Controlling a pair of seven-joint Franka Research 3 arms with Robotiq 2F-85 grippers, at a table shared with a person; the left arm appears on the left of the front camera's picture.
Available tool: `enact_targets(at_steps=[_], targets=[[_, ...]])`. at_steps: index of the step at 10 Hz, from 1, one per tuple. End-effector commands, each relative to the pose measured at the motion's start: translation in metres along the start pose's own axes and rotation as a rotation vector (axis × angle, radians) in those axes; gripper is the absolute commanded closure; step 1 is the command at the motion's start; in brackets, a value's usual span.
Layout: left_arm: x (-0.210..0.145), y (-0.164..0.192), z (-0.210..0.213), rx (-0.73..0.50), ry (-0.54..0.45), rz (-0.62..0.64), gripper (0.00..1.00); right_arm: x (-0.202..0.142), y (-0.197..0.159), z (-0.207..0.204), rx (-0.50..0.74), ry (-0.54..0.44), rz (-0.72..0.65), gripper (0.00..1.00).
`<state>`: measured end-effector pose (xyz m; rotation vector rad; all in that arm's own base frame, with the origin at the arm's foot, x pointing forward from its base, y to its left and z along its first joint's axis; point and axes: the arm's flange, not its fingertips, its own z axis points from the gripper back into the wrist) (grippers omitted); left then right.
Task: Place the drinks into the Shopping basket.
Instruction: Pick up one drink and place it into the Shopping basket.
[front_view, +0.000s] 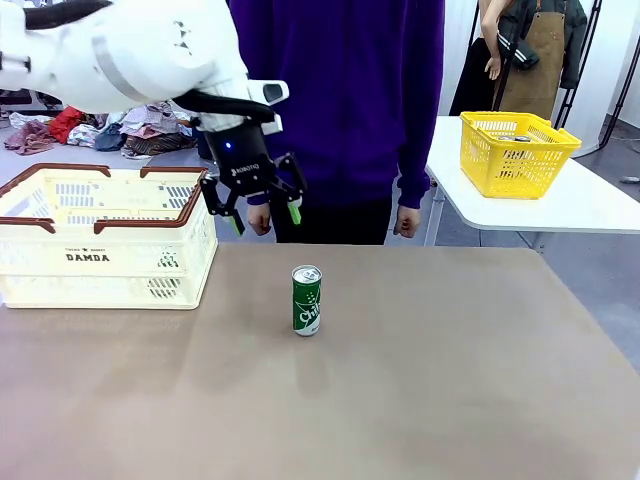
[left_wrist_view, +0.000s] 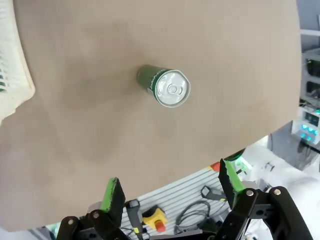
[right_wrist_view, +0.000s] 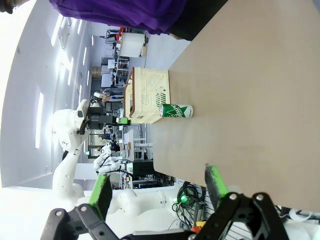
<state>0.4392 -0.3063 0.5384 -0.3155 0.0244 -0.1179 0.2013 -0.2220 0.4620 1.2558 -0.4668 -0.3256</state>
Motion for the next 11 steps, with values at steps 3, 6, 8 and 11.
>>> enact_targets(at_steps=[3, 6, 8, 11], targets=[[0.0, 0.006, 0.013, -0.028, -0.013, 0.022, 0.0, 0.003, 0.001, 0.001, 0.023, -0.009, 0.028, 0.0], [0.0, -0.049, -0.047, 0.146, -0.257, 0.233, 0.0, 0.003, 0.001, 0.001, 0.023, -0.009, 0.028, 0.0], [0.004, -0.062, -0.077, 0.243, -0.303, 0.287, 0.0, 0.003, 0.001, 0.001, 0.023, -0.009, 0.028, 0.0], [0.021, -0.064, -0.106, 0.291, -0.205, 0.272, 0.0, 0.003, 0.001, 0.001, 0.023, -0.009, 0.028, 0.0]])
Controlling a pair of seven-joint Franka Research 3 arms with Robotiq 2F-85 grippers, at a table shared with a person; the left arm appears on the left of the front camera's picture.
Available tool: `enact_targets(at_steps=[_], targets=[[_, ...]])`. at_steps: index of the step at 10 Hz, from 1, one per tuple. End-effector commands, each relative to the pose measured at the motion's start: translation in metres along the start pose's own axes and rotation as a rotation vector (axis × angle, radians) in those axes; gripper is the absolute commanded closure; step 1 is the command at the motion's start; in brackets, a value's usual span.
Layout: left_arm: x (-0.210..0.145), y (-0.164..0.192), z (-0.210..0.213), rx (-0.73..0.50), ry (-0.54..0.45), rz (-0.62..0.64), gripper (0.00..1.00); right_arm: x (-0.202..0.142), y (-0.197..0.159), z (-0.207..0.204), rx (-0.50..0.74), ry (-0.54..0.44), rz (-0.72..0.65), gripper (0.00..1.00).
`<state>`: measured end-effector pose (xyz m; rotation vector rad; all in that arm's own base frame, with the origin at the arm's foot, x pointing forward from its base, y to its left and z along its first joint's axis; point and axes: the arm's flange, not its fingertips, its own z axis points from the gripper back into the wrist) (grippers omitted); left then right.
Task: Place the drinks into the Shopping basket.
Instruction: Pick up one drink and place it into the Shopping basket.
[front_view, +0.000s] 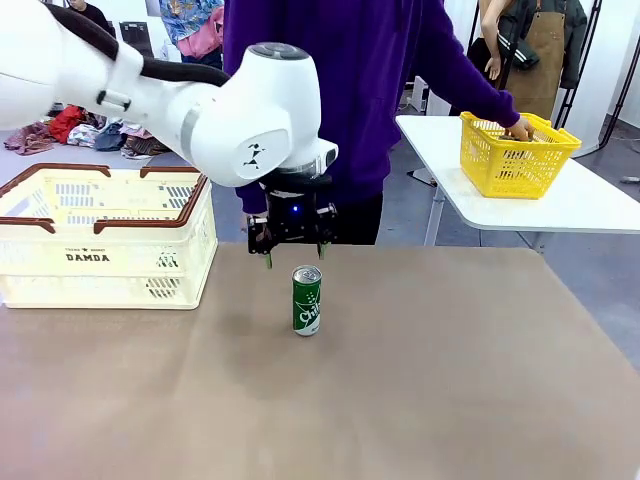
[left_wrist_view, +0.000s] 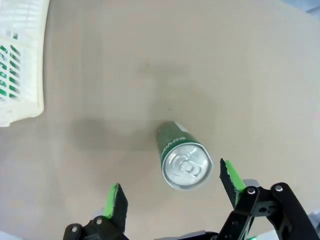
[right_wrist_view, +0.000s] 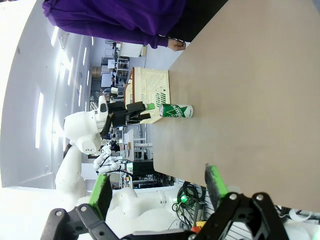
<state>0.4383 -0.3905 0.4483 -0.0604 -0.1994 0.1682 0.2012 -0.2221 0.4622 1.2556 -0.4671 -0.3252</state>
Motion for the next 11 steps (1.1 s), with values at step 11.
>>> enact_targets(at_steps=[11], targets=[[0.029, -0.019, -0.057, 0.055, 0.249, -0.055, 0.0, 0.003, 0.001, 0.001, 0.023, -0.009, 0.027, 0.0]])
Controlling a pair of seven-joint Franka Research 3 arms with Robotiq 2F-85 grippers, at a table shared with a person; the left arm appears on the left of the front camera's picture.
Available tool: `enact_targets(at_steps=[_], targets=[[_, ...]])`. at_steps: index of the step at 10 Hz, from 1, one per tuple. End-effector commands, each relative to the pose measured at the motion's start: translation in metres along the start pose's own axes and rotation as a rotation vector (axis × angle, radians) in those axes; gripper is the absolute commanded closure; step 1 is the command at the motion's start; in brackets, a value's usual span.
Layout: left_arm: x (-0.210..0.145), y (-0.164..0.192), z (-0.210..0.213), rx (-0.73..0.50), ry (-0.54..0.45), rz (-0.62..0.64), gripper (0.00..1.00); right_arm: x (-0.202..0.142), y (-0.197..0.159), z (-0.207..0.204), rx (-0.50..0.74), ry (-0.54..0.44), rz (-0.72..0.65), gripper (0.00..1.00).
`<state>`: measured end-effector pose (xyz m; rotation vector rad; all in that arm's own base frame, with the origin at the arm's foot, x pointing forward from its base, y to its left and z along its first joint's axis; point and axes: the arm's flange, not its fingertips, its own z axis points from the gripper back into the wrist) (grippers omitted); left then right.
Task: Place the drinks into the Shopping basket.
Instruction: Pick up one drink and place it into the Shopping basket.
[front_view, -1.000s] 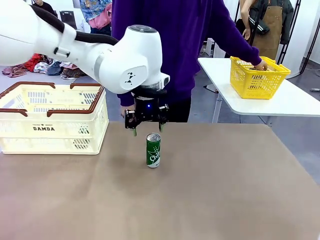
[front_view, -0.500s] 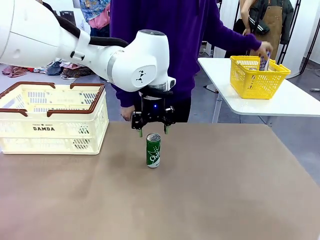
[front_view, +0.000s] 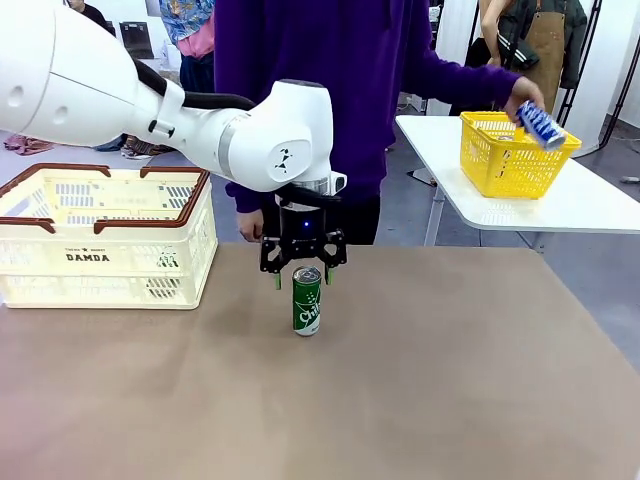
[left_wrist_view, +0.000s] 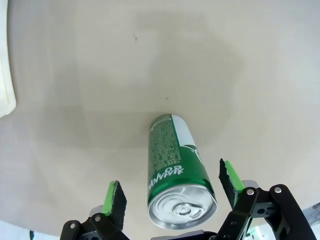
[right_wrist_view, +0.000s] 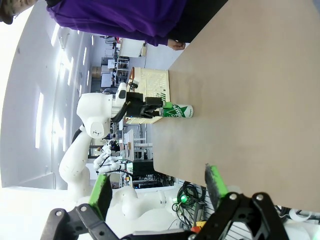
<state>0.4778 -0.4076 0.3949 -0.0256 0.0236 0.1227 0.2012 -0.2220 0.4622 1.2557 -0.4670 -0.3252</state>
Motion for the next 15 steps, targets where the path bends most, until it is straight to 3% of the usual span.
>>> enact_targets(at_steps=[1, 4, 6, 8, 10, 12, 15], targets=[[0.004, 0.001, 0.001, -0.003, 0.039, -0.013, 0.0, 0.003, 0.001, 0.001, 0.023, -0.009, 0.027, 0.0], [-0.011, 0.028, 0.038, -0.106, -0.036, -0.065, 0.0, 0.003, 0.001, 0.001, 0.023, -0.009, 0.027, 0.0], [-0.045, 0.079, 0.098, -0.22, -0.084, -0.193, 0.0, 0.003, 0.001, 0.001, 0.023, -0.009, 0.027, 0.0], [-0.075, 0.159, 0.146, -0.344, -0.136, -0.198, 0.0, 0.003, 0.001, 0.001, 0.023, -0.009, 0.027, 0.0], [-0.09, 0.257, 0.172, -0.548, -0.094, -0.258, 0.0, 0.003, 0.001, 0.001, 0.023, -0.009, 0.027, 0.0], [-0.098, 0.338, 0.174, -0.683, -0.039, -0.256, 0.0, 0.003, 0.001, 0.001, 0.023, -0.009, 0.027, 0.0], [-0.11, 0.423, 0.155, -0.851, -0.041, -0.215, 0.0, 0.003, 0.001, 0.001, 0.023, -0.009, 0.027, 0.0]])
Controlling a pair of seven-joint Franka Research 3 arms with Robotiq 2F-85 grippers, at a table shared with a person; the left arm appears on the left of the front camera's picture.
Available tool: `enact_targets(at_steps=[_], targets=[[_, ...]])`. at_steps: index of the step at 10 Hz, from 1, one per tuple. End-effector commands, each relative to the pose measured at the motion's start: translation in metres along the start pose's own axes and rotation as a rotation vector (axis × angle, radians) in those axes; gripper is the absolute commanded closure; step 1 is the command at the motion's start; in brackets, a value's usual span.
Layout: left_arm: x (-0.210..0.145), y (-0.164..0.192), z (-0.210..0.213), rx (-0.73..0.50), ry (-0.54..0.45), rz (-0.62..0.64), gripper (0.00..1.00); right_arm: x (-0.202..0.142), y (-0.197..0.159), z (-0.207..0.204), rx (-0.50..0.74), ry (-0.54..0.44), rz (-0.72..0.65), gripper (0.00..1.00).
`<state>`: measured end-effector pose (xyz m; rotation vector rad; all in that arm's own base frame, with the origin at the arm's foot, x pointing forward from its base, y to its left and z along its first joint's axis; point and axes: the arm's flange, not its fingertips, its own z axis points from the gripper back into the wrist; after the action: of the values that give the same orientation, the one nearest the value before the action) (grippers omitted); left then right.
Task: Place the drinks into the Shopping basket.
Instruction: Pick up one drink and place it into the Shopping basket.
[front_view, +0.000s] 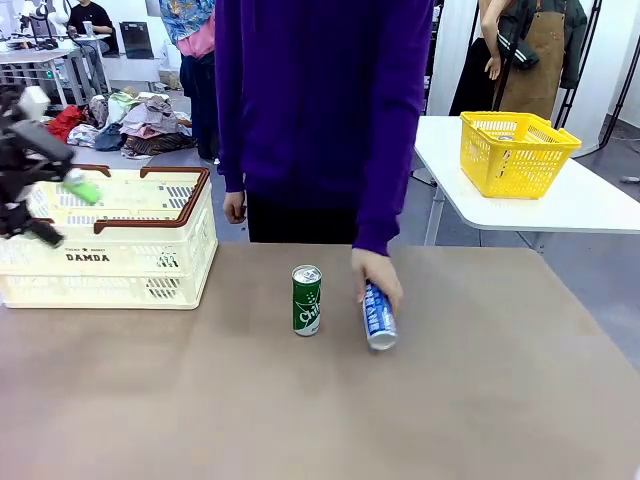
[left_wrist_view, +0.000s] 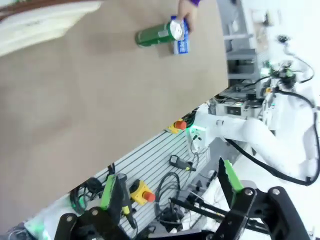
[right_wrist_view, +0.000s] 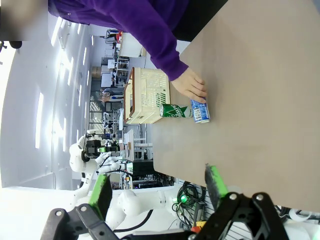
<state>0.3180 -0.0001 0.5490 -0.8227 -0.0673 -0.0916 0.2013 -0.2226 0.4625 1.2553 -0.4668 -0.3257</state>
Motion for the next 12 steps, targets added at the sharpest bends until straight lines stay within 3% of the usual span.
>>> enact_targets(at_steps=[1, 6, 12], targets=[[-0.002, 0.021, 0.0, -0.091, -0.03, 0.001, 0.0, 0.003, 0.001, 0.0, 0.024, -0.009, 0.028, 0.0], [0.0, 0.037, -0.003, -0.149, -0.034, 0.039, 0.0, 0.003, 0.001, 0.0, 0.024, -0.009, 0.028, 0.0], [0.032, 0.004, -0.019, -0.026, 0.021, 0.081, 0.0, 0.003, 0.001, 0.0, 0.024, -0.009, 0.028, 0.0]])
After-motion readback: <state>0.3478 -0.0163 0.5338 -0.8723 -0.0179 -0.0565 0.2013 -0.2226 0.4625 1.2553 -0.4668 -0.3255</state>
